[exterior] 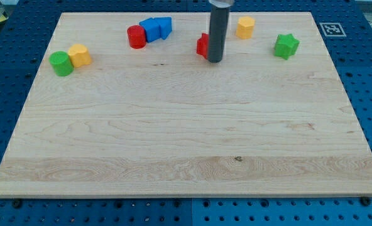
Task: Push the red star closer to the blue cube and red circle
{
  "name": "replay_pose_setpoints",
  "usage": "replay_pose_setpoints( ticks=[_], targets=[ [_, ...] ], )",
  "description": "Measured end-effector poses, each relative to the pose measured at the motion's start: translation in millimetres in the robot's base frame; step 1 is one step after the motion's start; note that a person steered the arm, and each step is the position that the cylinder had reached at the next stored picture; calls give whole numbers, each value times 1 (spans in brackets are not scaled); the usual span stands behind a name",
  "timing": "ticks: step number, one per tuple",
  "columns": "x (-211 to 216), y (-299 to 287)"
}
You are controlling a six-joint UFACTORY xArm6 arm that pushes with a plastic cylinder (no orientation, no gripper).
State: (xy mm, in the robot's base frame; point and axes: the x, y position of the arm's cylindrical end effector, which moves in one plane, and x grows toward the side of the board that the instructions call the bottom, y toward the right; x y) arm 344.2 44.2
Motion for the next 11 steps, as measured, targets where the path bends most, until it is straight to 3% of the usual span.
replay_pose_setpoints(
  ticks=[2, 4, 5, 7, 11],
  targets=[
    [-2, -35],
    [-5, 35],
    [-17, 37],
    [-43, -4],
    [-43, -99]
  ],
)
